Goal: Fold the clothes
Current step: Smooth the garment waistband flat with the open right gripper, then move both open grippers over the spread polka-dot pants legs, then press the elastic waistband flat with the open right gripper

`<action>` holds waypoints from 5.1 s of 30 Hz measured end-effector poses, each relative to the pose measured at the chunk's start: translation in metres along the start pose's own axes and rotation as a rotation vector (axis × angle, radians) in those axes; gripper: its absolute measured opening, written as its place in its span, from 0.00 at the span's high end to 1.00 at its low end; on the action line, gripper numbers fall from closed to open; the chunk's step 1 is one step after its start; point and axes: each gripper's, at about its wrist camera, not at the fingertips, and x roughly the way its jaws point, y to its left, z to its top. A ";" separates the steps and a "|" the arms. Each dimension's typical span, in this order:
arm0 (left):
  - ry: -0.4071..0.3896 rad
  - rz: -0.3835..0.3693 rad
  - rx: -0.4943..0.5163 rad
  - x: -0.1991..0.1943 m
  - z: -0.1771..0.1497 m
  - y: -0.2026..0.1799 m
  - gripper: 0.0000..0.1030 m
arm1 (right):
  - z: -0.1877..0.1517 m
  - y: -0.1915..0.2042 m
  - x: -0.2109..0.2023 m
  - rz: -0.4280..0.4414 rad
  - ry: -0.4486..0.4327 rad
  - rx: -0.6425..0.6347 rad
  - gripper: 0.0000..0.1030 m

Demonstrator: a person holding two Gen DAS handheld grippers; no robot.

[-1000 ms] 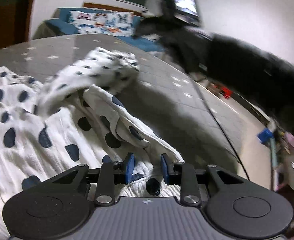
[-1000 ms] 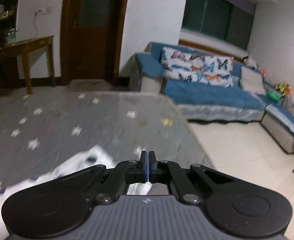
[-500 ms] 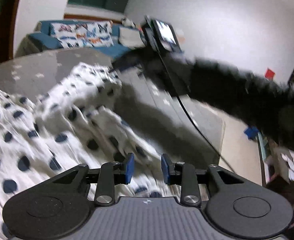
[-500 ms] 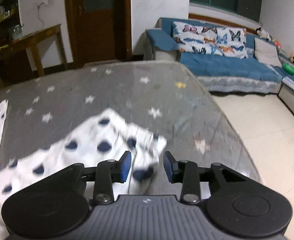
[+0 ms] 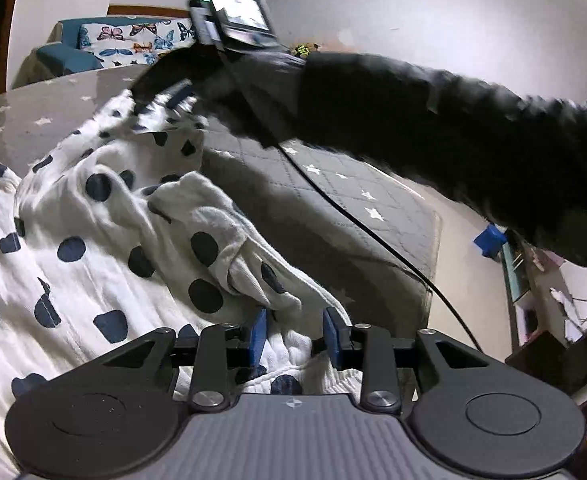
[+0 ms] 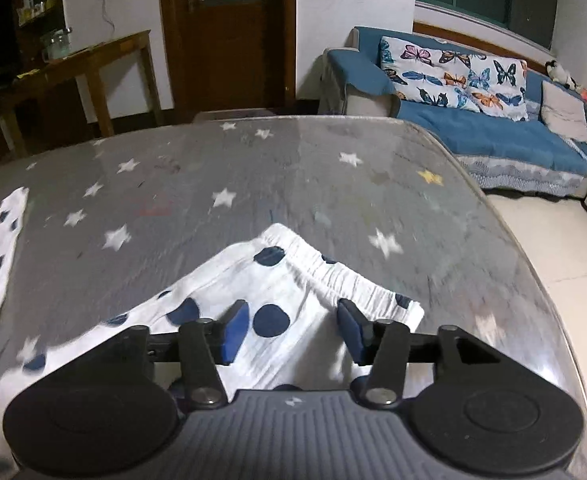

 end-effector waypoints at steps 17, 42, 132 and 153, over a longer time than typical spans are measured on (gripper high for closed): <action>-0.020 -0.018 -0.022 0.003 0.004 0.004 0.62 | 0.042 0.019 0.043 -0.010 -0.039 -0.033 0.34; -0.140 0.278 -0.255 -0.071 -0.034 0.059 0.57 | 0.073 0.284 0.062 0.281 0.022 -0.346 0.53; -0.137 0.550 -0.234 -0.079 -0.011 0.065 0.58 | -0.119 0.044 -0.122 0.246 -0.075 -0.104 0.49; -0.021 0.122 -0.019 0.019 0.006 -0.016 0.57 | -0.031 0.045 -0.024 0.097 -0.065 -0.112 0.48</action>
